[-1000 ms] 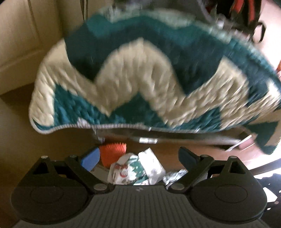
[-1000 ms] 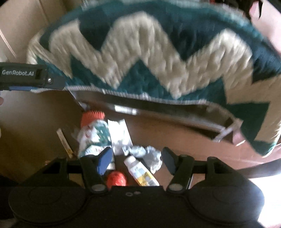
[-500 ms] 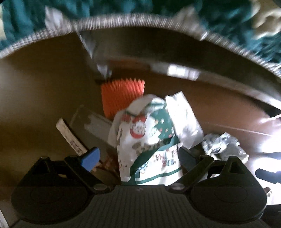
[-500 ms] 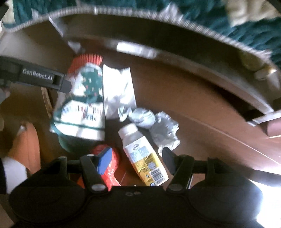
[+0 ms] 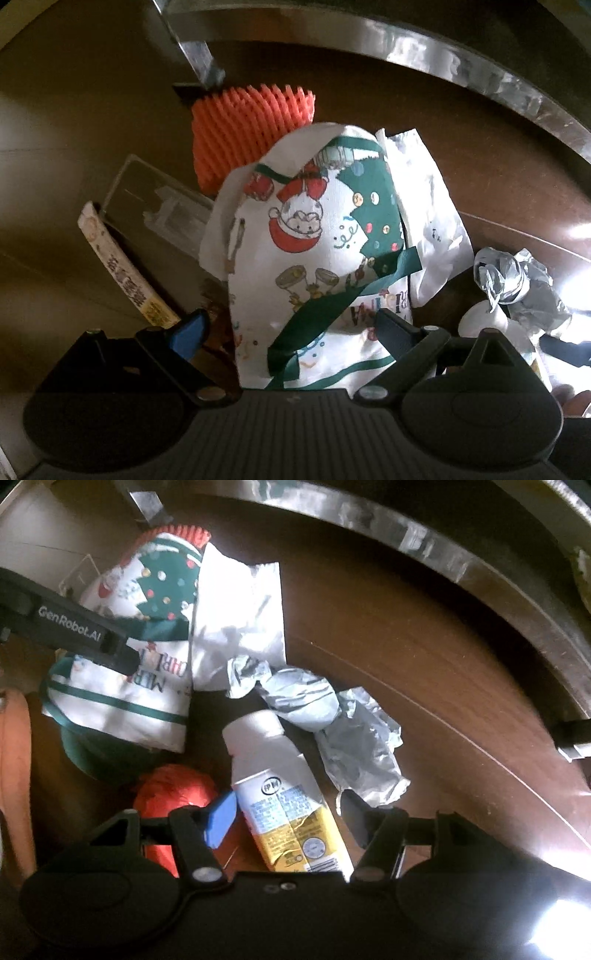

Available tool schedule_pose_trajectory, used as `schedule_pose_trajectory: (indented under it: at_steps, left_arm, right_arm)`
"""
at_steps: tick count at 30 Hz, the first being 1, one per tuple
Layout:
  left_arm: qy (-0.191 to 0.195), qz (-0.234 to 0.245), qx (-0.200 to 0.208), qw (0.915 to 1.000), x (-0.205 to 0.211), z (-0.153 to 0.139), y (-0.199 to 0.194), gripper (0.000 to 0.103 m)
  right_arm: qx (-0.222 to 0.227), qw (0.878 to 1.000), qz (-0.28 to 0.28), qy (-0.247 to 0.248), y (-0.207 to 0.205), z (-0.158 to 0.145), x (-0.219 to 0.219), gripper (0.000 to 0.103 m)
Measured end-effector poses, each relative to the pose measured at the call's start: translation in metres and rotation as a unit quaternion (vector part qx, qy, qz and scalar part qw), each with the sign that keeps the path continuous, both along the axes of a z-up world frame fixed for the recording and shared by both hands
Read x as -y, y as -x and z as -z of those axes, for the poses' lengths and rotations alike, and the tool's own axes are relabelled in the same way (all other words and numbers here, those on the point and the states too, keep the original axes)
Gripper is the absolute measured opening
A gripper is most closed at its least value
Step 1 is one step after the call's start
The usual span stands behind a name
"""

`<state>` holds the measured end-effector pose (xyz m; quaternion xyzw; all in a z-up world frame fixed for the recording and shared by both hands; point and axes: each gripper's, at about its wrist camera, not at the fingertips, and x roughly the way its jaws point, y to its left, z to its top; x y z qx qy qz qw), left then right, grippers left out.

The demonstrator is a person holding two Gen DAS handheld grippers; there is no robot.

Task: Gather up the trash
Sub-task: 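Grasp the Christmas-print paper bag with the left tool while the right tool grasps the yellow-labelled white bottle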

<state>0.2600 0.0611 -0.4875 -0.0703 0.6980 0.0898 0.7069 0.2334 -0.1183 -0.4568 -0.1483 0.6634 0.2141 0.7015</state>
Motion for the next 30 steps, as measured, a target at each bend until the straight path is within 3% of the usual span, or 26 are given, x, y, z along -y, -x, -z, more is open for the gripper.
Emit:
schedule_pose_trajectory:
  at_steps: [2, 12, 16, 22, 26, 30]
  left_arm:
    - [0.01, 0.003, 0.0, 0.9999, 0.001, 0.005, -0.001, 0.095]
    - [0.013, 0.005, 0.001, 0.9999, 0.003, -0.001, 0.0, 0.034]
    - [0.013, 0.014, 0.004, 0.9998, 0.008, -0.013, 0.0, 0.02]
    - [0.012, 0.022, 0.016, 0.9996, 0.015, -0.048, 0.006, 0.016]
    - [0.022, 0.011, 0.034, 0.9991, 0.014, -0.081, 0.008, 0.015]
    - [0.004, 0.04, 0.065, 0.9971, 0.022, -0.121, 0.017, 0.015]
  right_arm:
    - [0.002, 1.0, -0.002, 0.004, 0.001, 0.005, -0.003, 0.06]
    - [-0.012, 1.0, 0.01, 0.007, 0.002, -0.001, -0.016, 0.058]
    - [-0.016, 1.0, 0.004, -0.003, 0.008, -0.014, -0.025, 0.055]
    - [-0.007, 1.0, 0.021, -0.003, 0.011, -0.045, -0.028, 0.051]
    - [0.005, 0.999, 0.039, -0.003, 0.01, -0.079, -0.019, 0.05]
    - [0.023, 0.998, 0.064, -0.008, 0.011, -0.118, -0.007, 0.05]
